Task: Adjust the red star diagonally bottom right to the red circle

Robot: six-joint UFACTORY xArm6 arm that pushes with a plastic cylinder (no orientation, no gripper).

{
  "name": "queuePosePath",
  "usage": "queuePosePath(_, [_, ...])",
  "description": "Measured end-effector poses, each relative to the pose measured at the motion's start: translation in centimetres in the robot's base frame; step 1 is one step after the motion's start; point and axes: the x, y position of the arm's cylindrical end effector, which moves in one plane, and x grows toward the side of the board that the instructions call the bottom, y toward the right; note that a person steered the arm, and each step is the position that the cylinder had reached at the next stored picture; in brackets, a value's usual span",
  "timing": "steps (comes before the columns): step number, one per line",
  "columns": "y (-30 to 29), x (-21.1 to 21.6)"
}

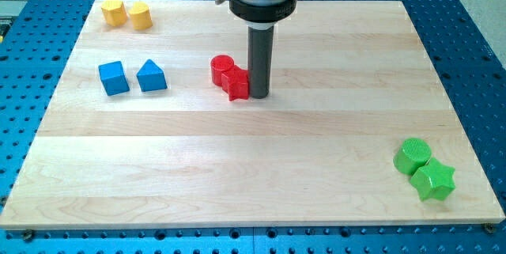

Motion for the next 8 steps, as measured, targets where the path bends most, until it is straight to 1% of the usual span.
queuePosePath(1, [0.0,5.9])
queuePosePath(2, [-2.7,6.7])
queuePosePath(3, [-3.1,3.1])
queuePosePath(4, [-4.5,0.5])
queuePosePath(5, [-5.3,-0.1])
queuePosePath(6, [-5.3,1.4])
queuePosePath(7, [-5.3,0.6])
queuePosePath(8, [-5.3,-1.1])
